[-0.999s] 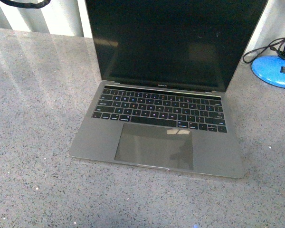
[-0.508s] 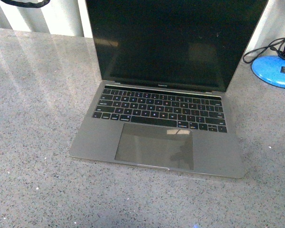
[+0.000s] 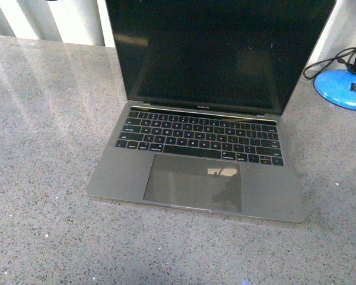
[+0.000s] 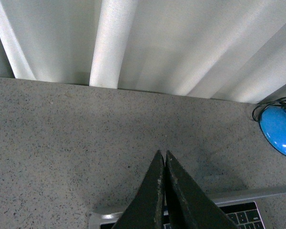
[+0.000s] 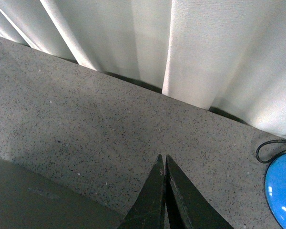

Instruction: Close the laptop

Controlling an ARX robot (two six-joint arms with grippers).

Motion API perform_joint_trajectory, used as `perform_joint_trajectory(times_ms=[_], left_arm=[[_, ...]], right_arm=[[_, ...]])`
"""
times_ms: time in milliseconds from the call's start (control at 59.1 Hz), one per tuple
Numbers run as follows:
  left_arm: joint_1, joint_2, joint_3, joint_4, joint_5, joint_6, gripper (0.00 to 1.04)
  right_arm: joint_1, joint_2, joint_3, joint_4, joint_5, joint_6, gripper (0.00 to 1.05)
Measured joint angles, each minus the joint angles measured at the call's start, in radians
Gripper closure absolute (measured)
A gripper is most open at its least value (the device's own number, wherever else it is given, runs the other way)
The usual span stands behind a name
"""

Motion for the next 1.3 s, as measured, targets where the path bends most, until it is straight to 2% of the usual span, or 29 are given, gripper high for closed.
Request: perform_joint_trajectory(times_ms=[355, 406, 525, 1303], left_arm=[[0.002, -0.027, 0.003, -0.109, 0.03, -0.011, 1.01], [0.002, -0.034, 0.001, -0.121, 0.035, -0.016, 1.01], [0.007, -0.039, -0.027, -0.146, 0.037, -0.018, 1.01], [0.02, -0.04, -0.105, -0.147, 0.078, -0.019, 1.01]], right_arm=[[0.002, -0.004, -0.006, -0.021, -0.001, 0.014, 1.04], [0.008, -0.06, -0.094, 0.034, -0.001, 0.024, 1.04], [0.016, -0.188, -0.269, 0.036, -0.018, 0.037, 1.04], [0.072, -0.281, -0.491, 0.129, 0.01, 0.144, 1.04]])
